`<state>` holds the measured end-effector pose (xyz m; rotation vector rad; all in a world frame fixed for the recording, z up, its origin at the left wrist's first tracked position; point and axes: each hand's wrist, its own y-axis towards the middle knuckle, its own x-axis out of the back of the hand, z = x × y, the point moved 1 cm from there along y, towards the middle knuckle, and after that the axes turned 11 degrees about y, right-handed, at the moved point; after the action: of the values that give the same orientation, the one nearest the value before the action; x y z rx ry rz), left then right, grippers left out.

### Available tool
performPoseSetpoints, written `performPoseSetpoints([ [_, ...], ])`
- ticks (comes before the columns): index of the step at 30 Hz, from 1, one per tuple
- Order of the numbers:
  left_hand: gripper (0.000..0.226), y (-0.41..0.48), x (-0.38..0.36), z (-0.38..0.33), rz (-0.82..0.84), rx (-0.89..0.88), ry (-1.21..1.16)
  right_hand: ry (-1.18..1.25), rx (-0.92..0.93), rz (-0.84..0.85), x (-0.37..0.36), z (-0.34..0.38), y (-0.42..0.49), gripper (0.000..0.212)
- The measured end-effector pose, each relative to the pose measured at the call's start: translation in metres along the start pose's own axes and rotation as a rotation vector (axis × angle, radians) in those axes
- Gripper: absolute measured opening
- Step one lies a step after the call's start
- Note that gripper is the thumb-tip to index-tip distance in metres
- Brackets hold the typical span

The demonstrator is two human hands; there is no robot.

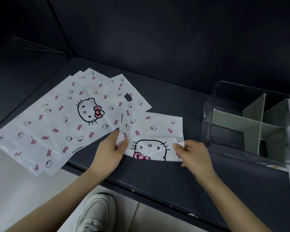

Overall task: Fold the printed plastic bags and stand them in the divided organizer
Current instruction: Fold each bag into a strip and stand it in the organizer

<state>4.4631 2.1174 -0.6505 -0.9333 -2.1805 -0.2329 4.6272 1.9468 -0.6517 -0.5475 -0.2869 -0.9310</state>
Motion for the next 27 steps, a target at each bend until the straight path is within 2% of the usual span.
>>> performPoseSetpoints([
  [2,0.013,-0.001,0.0,0.0,-0.013,0.02,-0.026,0.028,-0.068,-0.009,-0.001,-0.003,0.002,0.04],
  [4,0.03,-0.003,-0.003,0.0,-0.009,0.059,-0.025,0.026,-0.077,-0.017,-0.001,-0.002,0.003,0.042],
  [7,0.057,-0.003,-0.003,0.002,-0.065,0.038,0.171,0.002,-0.02,-0.038,-0.001,-0.002,0.001,0.041],
  [9,0.065,-0.001,-0.001,0.008,-0.215,-0.115,0.447,-0.013,0.007,-0.05,-0.002,-0.005,0.0,0.041],
  [11,0.06,-0.001,-0.001,0.015,-0.332,-0.338,0.636,-0.019,0.01,-0.049,-0.002,-0.007,0.0,0.04],
  [14,0.052,-0.002,-0.013,0.017,-0.199,-0.6,0.626,-0.041,0.033,-0.045,-0.002,-0.006,0.001,0.041],
  [17,0.043,-0.005,-0.028,0.015,-0.06,-0.567,0.628,-0.056,0.053,-0.038,-0.002,-0.004,-0.001,0.037],
  [19,0.05,-0.006,-0.034,0.014,-0.001,-0.509,0.655,-0.046,0.054,-0.031,-0.002,-0.002,-0.003,0.032],
  [27,0.053,0.007,-0.035,0.015,0.017,-0.538,0.772,-0.062,0.038,-0.007,-0.001,-0.005,0.001,0.024],
])
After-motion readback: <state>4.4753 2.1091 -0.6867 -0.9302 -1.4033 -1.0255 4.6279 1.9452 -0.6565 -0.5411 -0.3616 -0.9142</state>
